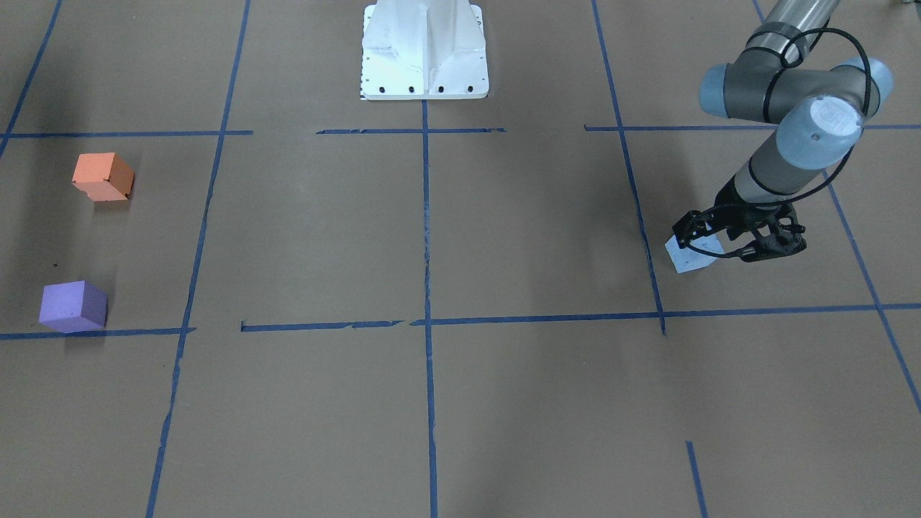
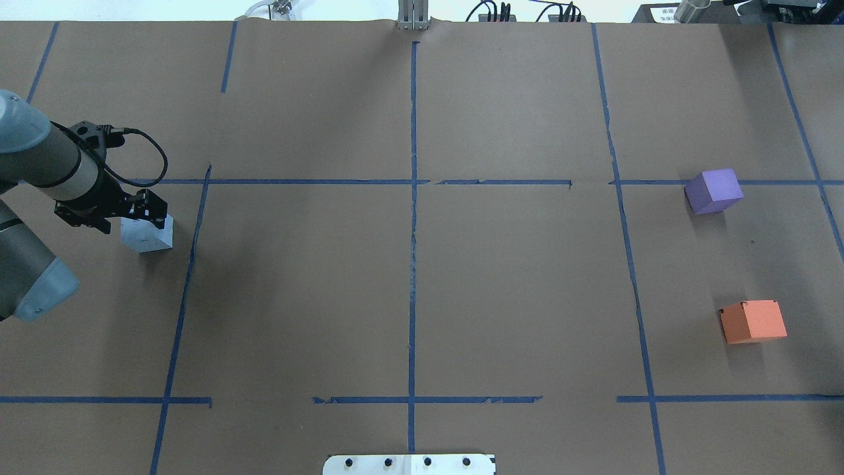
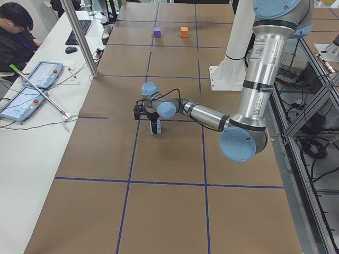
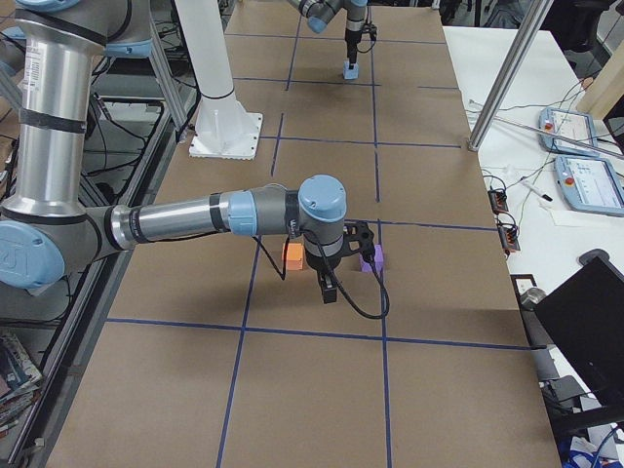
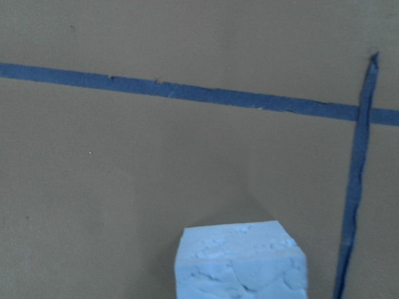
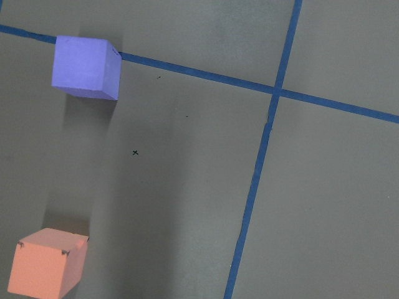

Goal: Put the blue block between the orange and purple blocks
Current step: 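Lower the left gripper onto the light blue cube and close it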

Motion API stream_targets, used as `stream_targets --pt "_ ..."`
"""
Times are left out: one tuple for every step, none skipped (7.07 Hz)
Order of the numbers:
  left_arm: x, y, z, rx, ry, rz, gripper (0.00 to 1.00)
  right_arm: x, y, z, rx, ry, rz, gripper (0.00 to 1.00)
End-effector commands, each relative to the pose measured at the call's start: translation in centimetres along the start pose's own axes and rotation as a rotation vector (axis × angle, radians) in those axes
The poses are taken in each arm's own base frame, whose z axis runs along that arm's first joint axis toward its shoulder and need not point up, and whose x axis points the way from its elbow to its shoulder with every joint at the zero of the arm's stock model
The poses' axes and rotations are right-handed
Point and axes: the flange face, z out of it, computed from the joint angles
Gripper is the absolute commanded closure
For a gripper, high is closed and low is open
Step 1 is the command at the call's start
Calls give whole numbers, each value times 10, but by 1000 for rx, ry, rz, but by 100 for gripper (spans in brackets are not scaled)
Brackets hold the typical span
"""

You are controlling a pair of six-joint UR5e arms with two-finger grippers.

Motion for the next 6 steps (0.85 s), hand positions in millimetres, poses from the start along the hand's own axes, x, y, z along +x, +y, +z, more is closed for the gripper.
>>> stream_targets --pt "-4 -2 21 1 15 16 0 1 0 1 -2 0 0 0" --pt "-3 -2 20 2 19 21 2 1 0 1 -2 1 -1 0" --pt "1 0 13 4 31 25 57 1 0 1 -3 1 0 0" --pt "10 4 -1 11 54 40 89 1 0 1 -3 1 1 0" --pt "25 8 -20 24 63 47 92 1 0 1 -3 1 1 0" --pt "68 2 -49 45 71 57 92 1 0 1 -2 0 2 0"
